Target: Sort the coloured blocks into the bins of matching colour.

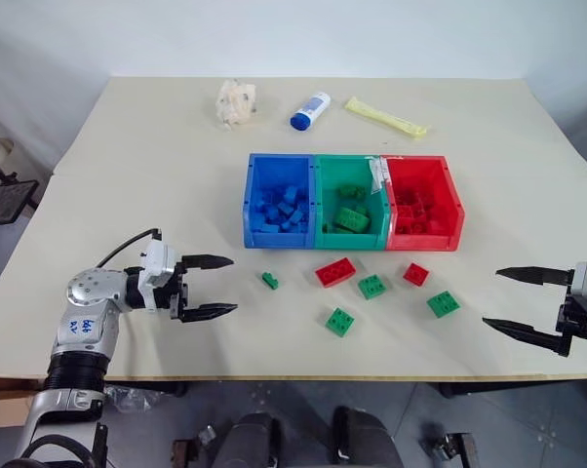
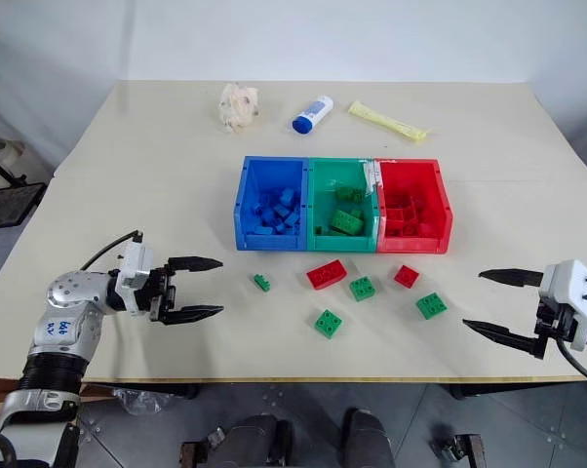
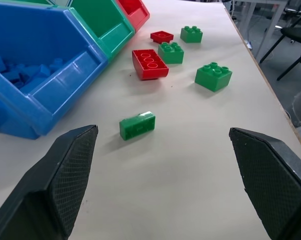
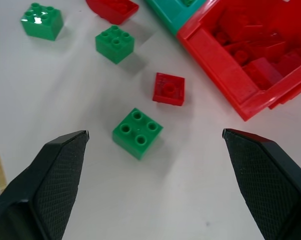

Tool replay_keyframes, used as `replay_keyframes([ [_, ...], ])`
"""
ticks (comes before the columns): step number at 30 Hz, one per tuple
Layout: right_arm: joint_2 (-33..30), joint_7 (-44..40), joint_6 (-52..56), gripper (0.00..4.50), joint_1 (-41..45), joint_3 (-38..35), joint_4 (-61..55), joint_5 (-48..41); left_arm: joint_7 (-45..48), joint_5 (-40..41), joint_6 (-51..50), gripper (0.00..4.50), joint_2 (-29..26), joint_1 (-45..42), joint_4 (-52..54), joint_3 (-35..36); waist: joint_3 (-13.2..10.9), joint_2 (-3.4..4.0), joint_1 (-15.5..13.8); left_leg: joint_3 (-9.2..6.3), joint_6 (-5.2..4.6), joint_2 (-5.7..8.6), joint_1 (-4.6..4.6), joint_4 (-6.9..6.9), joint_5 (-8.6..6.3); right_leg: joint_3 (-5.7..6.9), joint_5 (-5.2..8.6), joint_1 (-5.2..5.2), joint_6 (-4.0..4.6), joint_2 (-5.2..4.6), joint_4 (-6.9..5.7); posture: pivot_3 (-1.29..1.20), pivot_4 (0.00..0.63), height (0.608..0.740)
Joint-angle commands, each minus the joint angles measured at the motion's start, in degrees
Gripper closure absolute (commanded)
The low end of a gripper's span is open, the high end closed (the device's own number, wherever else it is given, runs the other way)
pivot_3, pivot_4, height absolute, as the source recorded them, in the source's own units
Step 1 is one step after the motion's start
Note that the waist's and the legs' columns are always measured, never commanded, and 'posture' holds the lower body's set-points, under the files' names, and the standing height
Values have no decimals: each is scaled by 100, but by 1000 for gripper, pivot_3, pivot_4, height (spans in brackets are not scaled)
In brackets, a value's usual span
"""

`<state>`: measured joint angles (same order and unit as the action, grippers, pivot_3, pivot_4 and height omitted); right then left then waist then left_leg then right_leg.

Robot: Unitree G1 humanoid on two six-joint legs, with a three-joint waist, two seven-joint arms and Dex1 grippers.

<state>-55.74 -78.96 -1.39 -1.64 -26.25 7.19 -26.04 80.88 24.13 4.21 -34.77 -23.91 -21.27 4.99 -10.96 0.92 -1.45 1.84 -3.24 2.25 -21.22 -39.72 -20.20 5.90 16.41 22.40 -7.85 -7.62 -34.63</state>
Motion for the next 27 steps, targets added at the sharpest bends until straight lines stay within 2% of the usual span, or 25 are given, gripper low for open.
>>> replay_keyframes([
  [1,33,146,-32,0,-26,-220,-138,-123,-59,-24,75,28,35,-86,67,-11,0,0,1,1,0,0,0,0,0,0,0,0,0,0,0,0,150,740],
  [8,-265,513,616,0,-478,-202,-476,182,-321,138,-471,28,178,-191,322,-66,0,0,-8,0,0,2,-2,-1,0,0,0,1,0,-1,-3,0,150,740],
  [14,-449,428,950,0,-1313,-981,-668,206,64,165,-380,28,261,-171,305,-175,0,0,-15,0,0,2,-4,-1,0,1,0,0,0,1,-1,0,150,740],
  [19,-409,223,1108,0,-2012,-1816,-858,195,209,141,-361,28,328,-286,166,-201,0,0,-16,1,0,1,-2,0,0,-2,0,-1,0,0,2,0,150,740],
  [22,-379,152,1206,0,-2299,-2059,-1028,218,248,119,-335,28,350,-337,79,-205,0,-2,-8,2,0,1,-1,-1,-1,-4,0,-3,0,0,7,0,150,740],
  [27,-402,358,1572,0,-2297,-1886,-1518,184,282,156,-336,28,375,-303,136,-199,0,-2,-5,0,1,-2,0,1,-2,-8,0,-2,0,-7,8,0,150,740],
])
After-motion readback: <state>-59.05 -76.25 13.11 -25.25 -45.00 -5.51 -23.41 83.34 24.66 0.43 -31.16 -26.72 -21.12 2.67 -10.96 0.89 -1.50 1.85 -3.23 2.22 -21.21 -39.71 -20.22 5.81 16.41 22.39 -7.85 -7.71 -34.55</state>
